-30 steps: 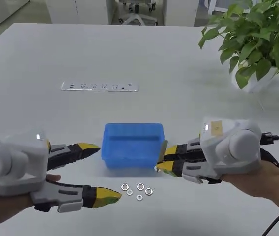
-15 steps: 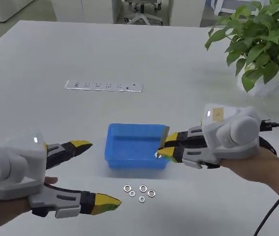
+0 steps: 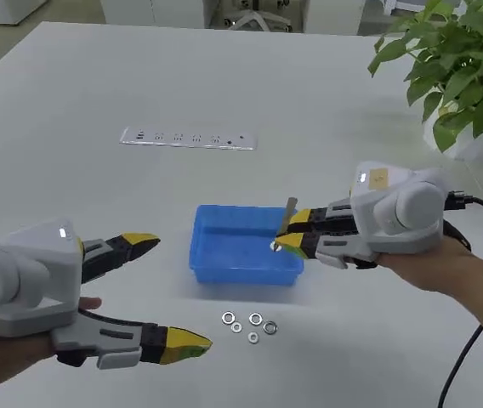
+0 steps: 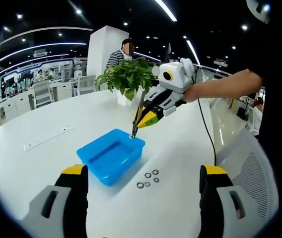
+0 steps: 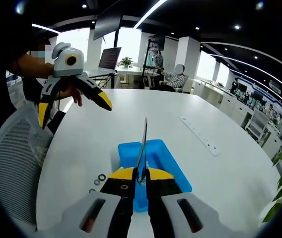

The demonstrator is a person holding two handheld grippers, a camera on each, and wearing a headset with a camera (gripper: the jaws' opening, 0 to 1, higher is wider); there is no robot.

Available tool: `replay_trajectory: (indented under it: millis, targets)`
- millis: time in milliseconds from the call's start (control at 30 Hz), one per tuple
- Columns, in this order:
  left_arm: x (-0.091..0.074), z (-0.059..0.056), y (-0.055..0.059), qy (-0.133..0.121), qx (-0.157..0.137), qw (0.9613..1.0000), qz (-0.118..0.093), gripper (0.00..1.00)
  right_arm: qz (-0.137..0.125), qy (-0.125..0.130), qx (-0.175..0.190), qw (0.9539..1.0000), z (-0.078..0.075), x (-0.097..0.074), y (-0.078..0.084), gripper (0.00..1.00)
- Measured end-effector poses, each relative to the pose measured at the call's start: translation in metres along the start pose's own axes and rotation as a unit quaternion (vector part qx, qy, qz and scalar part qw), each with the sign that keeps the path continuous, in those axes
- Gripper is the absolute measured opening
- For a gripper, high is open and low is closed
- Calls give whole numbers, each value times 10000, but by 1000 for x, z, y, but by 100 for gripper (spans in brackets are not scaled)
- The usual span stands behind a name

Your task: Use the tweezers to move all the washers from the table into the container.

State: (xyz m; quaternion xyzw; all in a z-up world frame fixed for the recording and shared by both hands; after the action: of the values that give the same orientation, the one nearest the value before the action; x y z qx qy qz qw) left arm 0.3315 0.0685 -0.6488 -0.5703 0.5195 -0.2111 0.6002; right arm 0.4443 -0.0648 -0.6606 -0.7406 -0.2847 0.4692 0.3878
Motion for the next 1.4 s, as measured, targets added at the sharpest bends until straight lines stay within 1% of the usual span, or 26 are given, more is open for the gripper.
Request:
replay_trajectory:
  millis: [333,633,900,967,1133,1200,1400]
  targets:
    - [-2,7,1,-20,10,10000,53,99,49,-15,2,10000,-2,21,12,9]
    - [-2,9,2,-3,8,9999,107,99,155,47,186,9997,-4,36,24,9]
    - [-1,10,2,6,-6,9999,120,99,291,38,294,9991,-3,49,40,9]
    - [-1,11,1,10,-14,9999,117,99,306,39,351,9989,-3,50,42,9]
    - [0,14,0,3,11,10000,96,98,383,23,360,9986,-1,54,49,9]
    - [0,16,-2,-5,3,10000,59,98,384,21,386,9985,-1,54,50,9]
    - [2,19,-4,17,23,10000,60,97,426,2,383,9984,1,56,54,9]
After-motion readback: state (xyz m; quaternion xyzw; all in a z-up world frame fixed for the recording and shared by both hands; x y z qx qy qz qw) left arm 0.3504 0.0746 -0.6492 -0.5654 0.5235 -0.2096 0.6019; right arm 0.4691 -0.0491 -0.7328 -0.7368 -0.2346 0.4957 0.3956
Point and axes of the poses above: the centre of the closed fingertips' face, and the gripper's own axes: x roughly forward along the fingers, z roughly to its left, y roughly out of its underside, the point moved 4 cm from there along -x, roughly backward along the fingers, and after that the axes turned 14 degrees about y, right-handed, at the moved point
